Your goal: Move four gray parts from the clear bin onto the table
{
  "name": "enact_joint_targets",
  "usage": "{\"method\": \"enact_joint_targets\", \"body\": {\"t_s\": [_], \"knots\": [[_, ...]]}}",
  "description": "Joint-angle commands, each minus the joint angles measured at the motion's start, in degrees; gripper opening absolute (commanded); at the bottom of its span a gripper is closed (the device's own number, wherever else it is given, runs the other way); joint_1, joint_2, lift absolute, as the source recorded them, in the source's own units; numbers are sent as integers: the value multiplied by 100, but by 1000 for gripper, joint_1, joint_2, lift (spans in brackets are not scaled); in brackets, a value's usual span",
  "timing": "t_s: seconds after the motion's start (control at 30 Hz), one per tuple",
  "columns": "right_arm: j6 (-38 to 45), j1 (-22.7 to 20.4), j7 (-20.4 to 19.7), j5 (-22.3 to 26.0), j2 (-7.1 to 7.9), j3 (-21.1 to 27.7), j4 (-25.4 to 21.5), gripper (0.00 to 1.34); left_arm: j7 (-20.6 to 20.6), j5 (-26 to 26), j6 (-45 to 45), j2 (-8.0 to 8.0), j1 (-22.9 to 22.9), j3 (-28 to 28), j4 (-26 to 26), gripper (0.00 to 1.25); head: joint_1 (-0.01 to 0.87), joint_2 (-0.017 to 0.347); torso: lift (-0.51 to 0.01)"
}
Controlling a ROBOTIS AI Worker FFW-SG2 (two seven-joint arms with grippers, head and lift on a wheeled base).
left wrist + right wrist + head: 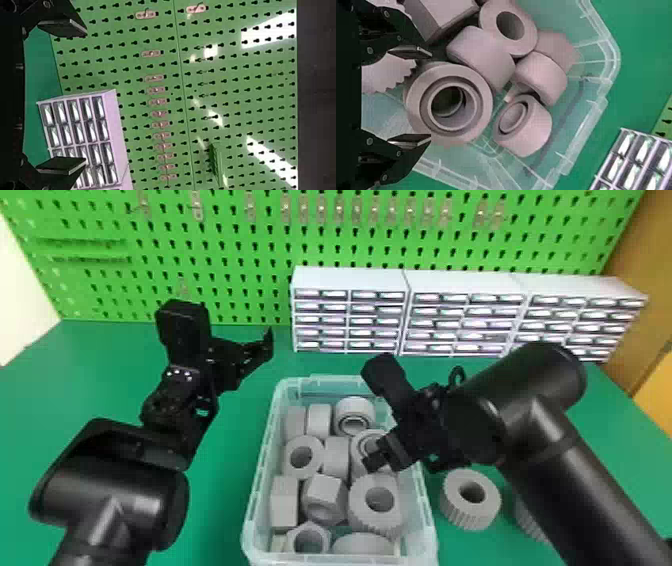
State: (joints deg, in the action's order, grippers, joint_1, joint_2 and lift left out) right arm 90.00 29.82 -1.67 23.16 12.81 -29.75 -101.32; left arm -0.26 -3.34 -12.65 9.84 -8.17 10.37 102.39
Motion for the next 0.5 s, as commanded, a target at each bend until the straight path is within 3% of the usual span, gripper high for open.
{"method": "enact_joint_targets", "body": {"t_s": [0.0,0.2,0.27,0.47], "knots": [[8,42,9,30,-7,-102,148,822,0,9,0,0,0,0,0,1108,686,26,-50],[-483,59,351,-31,46,-242,271,815,0,9,0,0,18,-9,0,1111,686,26,-50],[-554,68,545,-260,20,-269,280,816,0,9,0,0,18,-9,0,1111,686,26,-50],[-932,77,1977,-1710,-121,-436,464,822,0,9,0,0,18,-9,0,1111,686,26,-50]]}}
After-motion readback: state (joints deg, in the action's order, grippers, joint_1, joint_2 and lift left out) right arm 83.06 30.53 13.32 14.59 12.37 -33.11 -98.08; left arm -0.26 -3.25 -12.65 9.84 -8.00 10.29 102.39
